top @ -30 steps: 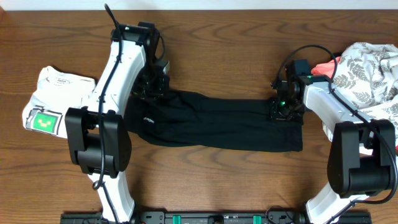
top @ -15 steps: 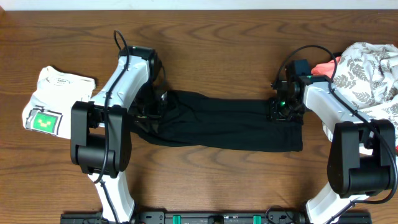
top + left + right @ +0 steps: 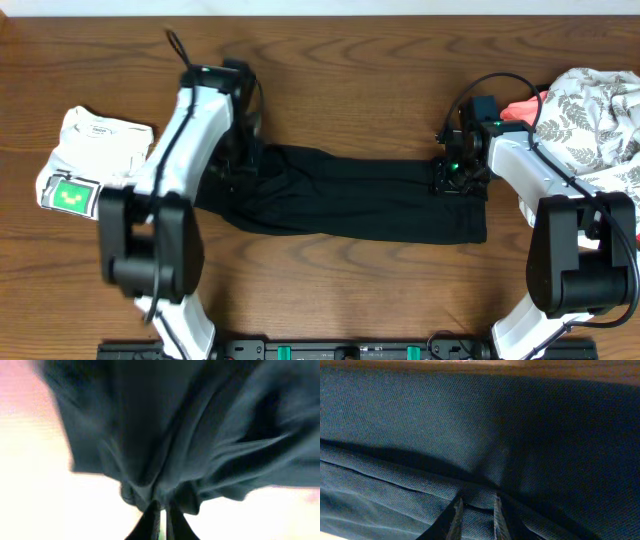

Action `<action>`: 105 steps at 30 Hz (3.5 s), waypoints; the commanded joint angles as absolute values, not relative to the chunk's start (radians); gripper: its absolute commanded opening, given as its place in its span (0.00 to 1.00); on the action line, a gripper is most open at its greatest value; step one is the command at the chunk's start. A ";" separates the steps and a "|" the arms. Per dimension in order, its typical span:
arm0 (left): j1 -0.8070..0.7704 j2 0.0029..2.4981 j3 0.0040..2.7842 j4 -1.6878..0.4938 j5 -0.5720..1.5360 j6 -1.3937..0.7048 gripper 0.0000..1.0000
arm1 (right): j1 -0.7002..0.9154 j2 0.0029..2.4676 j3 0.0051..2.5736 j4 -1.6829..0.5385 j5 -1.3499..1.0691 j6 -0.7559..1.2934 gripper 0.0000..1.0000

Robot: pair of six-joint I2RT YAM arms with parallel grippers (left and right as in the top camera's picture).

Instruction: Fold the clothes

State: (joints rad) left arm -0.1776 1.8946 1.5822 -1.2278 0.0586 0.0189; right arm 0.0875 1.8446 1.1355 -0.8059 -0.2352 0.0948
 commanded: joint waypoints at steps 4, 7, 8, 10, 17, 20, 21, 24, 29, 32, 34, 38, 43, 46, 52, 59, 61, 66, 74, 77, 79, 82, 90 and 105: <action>-0.174 1.771 1.616 -1.058 0.081 0.083 0.06 | 0.093 1.844 1.133 -0.807 -0.235 0.100 0.20; -0.166 1.778 1.605 -1.056 0.512 0.327 0.06 | 0.093 1.844 1.133 -0.810 -0.235 0.100 0.20; -0.157 1.779 1.589 -1.055 0.697 0.385 0.06 | 0.093 1.844 1.133 -0.815 -0.235 0.099 0.20; -0.138 1.779 1.558 -1.037 0.844 0.394 0.06 | 0.093 1.844 1.133 -0.822 -0.231 0.096 0.20; -0.065 1.800 1.342 -0.891 0.937 0.321 0.06 | 0.093 1.844 1.133 -0.826 -0.228 0.096 0.20; -0.035 1.811 1.237 -0.782 1.038 0.320 0.06 | 0.093 1.844 1.133 -0.828 -0.228 0.096 0.20; -0.025 1.820 1.204 -0.740 1.071 0.319 0.06 | 0.093 1.844 1.133 -0.829 -0.228 0.096 0.20; -0.010 1.866 1.158 -0.685 1.085 0.310 0.06 | 0.093 1.844 1.133 -0.832 -0.228 0.096 0.19; -0.008 1.996 1.154 -0.651 1.091 0.313 0.06 | 0.093 1.844 1.133 -0.838 -0.228 0.096 0.20; 0.003 2.074 1.154 -0.649 1.117 0.313 0.06 | 0.093 1.844 1.133 -0.843 -0.228 0.096 0.19; 0.019 2.116 1.153 -0.653 1.114 0.313 0.06 | 0.093 1.844 1.133 -0.846 -0.228 0.096 0.19; 0.075 2.165 1.153 -0.682 1.105 0.312 0.06 | 0.093 1.844 1.133 -0.845 -0.228 0.096 0.20; 0.143 2.168 1.152 -0.745 1.016 0.313 0.06 | 0.093 1.844 1.133 -0.844 -0.224 0.096 0.20; 0.164 2.168 1.151 -0.761 0.982 0.312 0.06 | 0.092 1.844 1.133 -0.844 -0.218 0.096 0.21; 0.166 2.168 1.151 -0.762 0.982 0.312 0.06 | 0.092 1.844 1.133 -0.838 -0.191 0.096 0.21; 0.166 2.168 1.151 -0.762 0.982 0.290 0.06 | 0.066 1.842 1.179 -0.864 -0.146 0.097 0.20; 0.166 2.168 1.151 -0.762 0.982 0.290 0.06 | 0.045 1.838 1.239 -0.926 -0.146 0.113 0.22; 0.166 2.168 1.151 -0.762 0.982 0.290 0.06 | -0.028 1.810 1.380 -1.065 -0.158 0.118 0.41; 0.166 2.168 1.151 -0.762 0.982 0.289 0.06 | -0.154 1.803 1.332 -1.151 -0.423 -0.040 0.77; 0.166 2.168 1.151 -0.762 0.982 0.282 0.06 | -0.178 1.803 1.260 -1.114 -0.466 -0.047 0.78; 0.166 2.168 1.151 -0.758 0.982 0.282 0.06 | -0.184 1.803 1.210 -1.085 -0.503 -0.073 0.79; 0.166 2.168 1.151 -0.757 0.982 0.282 0.06 | -0.186 1.803 1.143 -1.047 -0.513 -0.081 0.80; 0.166 2.168 1.151 -0.757 0.982 0.282 0.06 | -0.185 1.803 1.010 -0.931 -0.577 -0.079 0.80; 0.164 2.097 1.156 -0.757 1.073 0.329 0.06 | -0.194 1.803 0.958 -0.845 -0.463 -0.013 0.78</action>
